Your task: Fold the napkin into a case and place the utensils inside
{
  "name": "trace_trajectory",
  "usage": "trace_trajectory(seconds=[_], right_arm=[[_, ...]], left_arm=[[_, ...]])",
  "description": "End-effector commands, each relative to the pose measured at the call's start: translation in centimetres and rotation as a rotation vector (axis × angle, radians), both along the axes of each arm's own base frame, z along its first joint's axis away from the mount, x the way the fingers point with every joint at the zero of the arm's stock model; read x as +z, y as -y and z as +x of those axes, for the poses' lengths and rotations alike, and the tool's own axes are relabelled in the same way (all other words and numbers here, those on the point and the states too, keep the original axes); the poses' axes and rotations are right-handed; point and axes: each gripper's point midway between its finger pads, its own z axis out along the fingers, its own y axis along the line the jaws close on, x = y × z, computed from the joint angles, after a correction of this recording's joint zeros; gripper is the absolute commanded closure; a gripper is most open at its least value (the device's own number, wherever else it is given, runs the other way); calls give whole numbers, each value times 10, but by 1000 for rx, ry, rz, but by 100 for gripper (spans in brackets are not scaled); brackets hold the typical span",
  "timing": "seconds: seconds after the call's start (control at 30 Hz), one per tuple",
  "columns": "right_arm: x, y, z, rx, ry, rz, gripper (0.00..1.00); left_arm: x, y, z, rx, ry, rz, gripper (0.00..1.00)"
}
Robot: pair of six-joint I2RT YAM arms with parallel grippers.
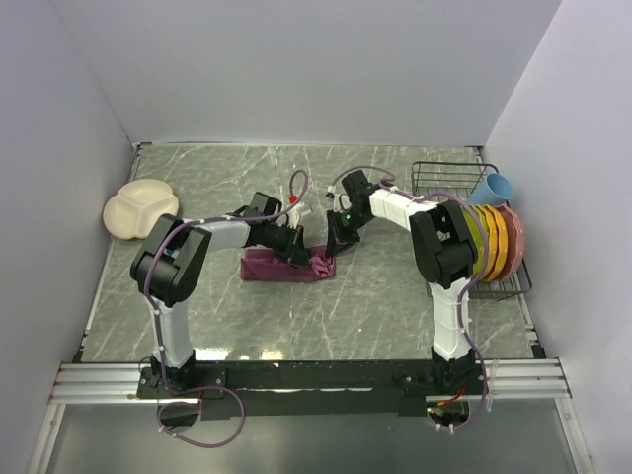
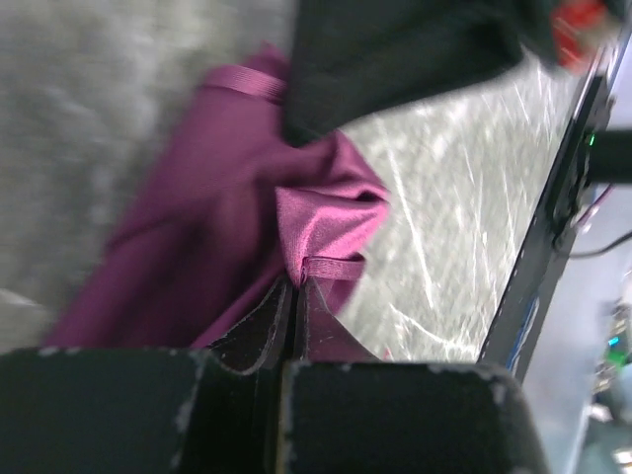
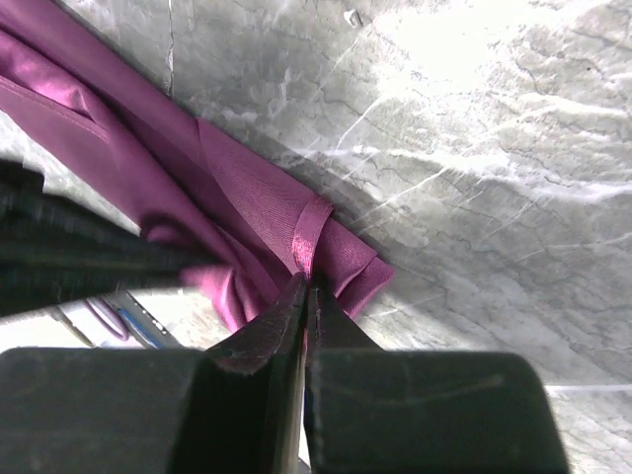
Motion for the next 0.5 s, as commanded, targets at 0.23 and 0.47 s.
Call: trace_trajectory(seconds=[0.23, 0.47], right_arm=[[39, 1, 12, 33, 121, 5, 89], [81, -7, 25, 34, 314, 60, 81]], left_arm=[[-14, 0, 12, 39, -163, -4, 99], [-15, -1, 9, 36, -177, -4, 99]])
